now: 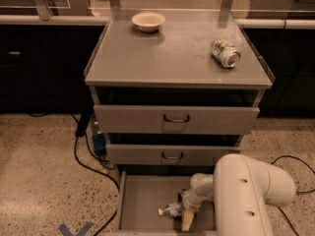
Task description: Pick blue plastic bottle from bottom drawer and place on counter
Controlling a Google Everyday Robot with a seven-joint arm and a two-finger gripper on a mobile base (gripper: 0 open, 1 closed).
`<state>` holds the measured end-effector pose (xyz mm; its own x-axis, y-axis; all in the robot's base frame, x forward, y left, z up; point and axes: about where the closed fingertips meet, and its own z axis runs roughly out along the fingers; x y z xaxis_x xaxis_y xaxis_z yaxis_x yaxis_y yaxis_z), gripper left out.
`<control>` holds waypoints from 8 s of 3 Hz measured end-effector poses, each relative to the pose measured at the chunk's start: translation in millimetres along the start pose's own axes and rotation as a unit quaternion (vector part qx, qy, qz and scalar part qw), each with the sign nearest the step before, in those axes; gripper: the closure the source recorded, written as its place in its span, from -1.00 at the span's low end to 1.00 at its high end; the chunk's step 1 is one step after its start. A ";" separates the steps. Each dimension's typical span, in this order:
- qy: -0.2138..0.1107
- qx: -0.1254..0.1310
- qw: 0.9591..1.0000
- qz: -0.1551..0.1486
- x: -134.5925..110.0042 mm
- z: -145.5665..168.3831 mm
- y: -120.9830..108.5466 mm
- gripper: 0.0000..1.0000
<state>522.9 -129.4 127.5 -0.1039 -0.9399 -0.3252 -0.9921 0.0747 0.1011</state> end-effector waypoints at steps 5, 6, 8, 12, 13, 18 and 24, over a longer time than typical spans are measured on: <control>0.012 0.012 0.999 -0.032 -9.7 10.5 -52.6 -1.00; 0.007 0.002 1.000 -0.021 7.3 22.9 -52.4 -1.00; 0.007 0.003 1.000 -0.020 8.1 23.8 -54.3 -0.21; 0.004 0.002 1.000 -0.020 7.5 22.7 -52.4 1.00; 0.004 0.002 1.000 -0.020 7.5 22.7 -52.4 1.00; 0.037 0.193 0.980 -0.015 -43.9 -182.7 -101.2 1.00; 0.094 0.267 0.959 -0.003 -71.6 -336.0 -57.0 1.00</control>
Offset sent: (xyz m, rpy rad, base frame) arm 0.0434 0.0119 0.0843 -0.0097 -0.1020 0.0459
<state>610.6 -178.3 460.9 -0.1328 -0.9806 -0.1441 -0.8926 0.1815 -0.4127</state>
